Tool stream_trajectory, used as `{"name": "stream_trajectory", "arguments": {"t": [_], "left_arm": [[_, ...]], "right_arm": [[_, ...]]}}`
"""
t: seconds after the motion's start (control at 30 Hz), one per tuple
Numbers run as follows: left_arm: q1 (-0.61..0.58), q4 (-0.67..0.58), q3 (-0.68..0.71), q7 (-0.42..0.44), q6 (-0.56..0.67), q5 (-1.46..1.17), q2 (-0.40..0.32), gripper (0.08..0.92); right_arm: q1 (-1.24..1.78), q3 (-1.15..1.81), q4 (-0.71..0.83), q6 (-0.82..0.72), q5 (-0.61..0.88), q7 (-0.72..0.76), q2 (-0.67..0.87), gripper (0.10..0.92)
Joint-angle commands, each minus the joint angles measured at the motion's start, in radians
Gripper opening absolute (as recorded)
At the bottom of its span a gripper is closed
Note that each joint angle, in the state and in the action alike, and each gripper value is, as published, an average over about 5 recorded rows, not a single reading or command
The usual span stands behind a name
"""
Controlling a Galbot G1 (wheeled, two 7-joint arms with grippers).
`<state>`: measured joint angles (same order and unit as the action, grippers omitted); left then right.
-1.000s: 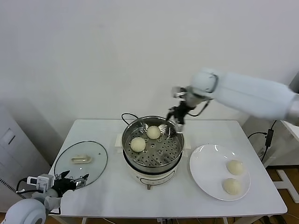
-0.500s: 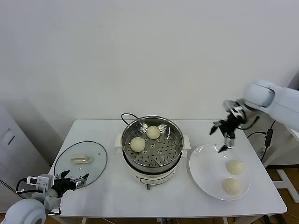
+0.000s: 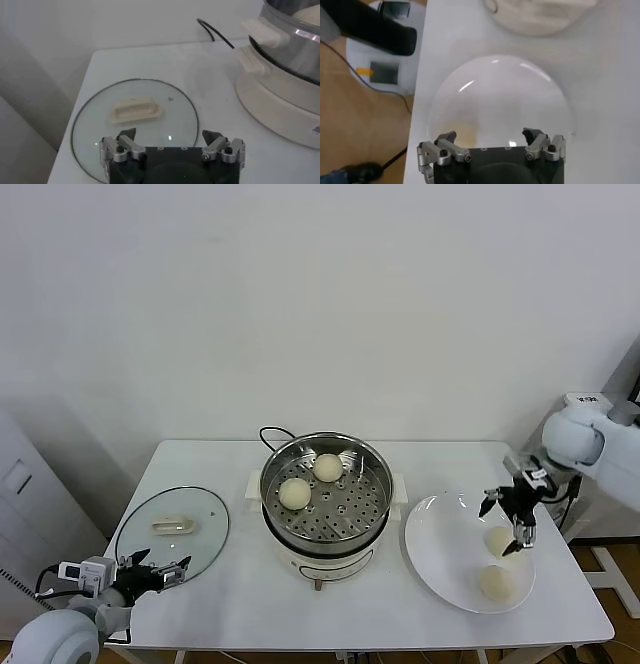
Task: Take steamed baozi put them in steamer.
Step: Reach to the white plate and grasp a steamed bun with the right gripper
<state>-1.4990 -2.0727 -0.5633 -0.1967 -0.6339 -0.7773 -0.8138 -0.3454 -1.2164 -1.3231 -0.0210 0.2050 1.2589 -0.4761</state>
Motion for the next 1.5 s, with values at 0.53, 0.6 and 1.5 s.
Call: {"name": "stream_trajectory", "arguments": {"t": [0.53, 0.6, 1.5], "left_arm": [[-0.009, -0.005, -0.002, -0.002, 0.000, 0.002, -0.005, 0.823], [-0.009, -0.006, -0.002, -0.002, -0.001, 0.003, -0.005, 0.823], [-0.015, -0.013, 0.000, -0.005, -0.001, 0.008, -0.013, 0.823]], "right_arm": [[0.347, 0.275, 0.028, 0.061, -0.195, -0.017, 0.009, 0.823], [0.368, 0.295, 0.032, 0.062, -0.208, -0.018, 0.005, 0.823], [0.359, 0.322, 0.032, 0.034, -0.179, -0.032, -0.012, 0.480]]}}
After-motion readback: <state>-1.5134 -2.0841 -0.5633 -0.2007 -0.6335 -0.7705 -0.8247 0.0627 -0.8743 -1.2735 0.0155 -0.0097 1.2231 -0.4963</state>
